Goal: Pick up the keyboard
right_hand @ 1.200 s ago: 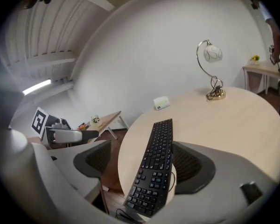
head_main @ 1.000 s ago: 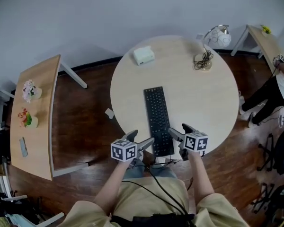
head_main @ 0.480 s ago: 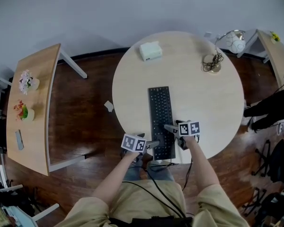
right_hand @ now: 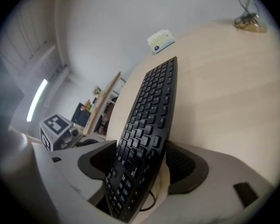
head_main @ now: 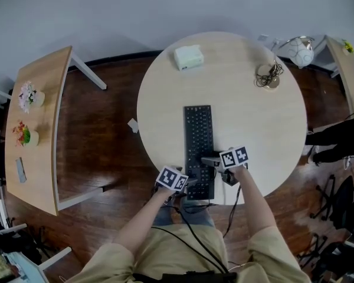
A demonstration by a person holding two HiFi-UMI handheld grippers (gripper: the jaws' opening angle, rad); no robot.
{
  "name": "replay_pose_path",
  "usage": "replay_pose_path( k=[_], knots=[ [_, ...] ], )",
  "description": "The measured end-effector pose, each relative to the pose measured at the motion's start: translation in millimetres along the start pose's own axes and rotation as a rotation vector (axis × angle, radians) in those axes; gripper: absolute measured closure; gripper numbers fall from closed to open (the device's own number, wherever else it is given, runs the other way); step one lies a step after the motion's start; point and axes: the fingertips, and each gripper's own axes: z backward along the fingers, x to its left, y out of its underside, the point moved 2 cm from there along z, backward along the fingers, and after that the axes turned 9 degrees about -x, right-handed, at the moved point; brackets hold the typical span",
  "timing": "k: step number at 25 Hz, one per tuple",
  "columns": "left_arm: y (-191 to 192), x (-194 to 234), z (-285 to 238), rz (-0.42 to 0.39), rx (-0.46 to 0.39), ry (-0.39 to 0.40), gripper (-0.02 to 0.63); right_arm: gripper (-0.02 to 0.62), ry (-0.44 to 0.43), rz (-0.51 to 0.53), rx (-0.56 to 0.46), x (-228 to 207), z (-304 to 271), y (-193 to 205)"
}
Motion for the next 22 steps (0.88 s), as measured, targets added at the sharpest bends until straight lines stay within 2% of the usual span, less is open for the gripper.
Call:
replay_pose_path(
  k=[2,4,7,14,22],
  knots=[
    [-1,1,0,0.007,0.011,-0.008,0.245,0.307,-0.046,-0.042,-0.005,5,-4,2],
    [-4,4,1,0.018,-0.008,-0.023,0.249,0.333,-0.067,-0.063,-0.008,7,-6,3],
    [-6,10,4,0.022,-0.034,-0.030,0.295,0.333,-0.099,-0.137,-0.049,10,-6,-1],
    [-5,8,3,-0.006,-0.012,0.015,0.298,0.334,-0.187,-0.227,-0.143,11,4,-4],
    [-9,16,10,0.046,-0.092,0.059,0.324,0.334,-0.336,-0.324,-0.235,14,15,-9]
  ],
)
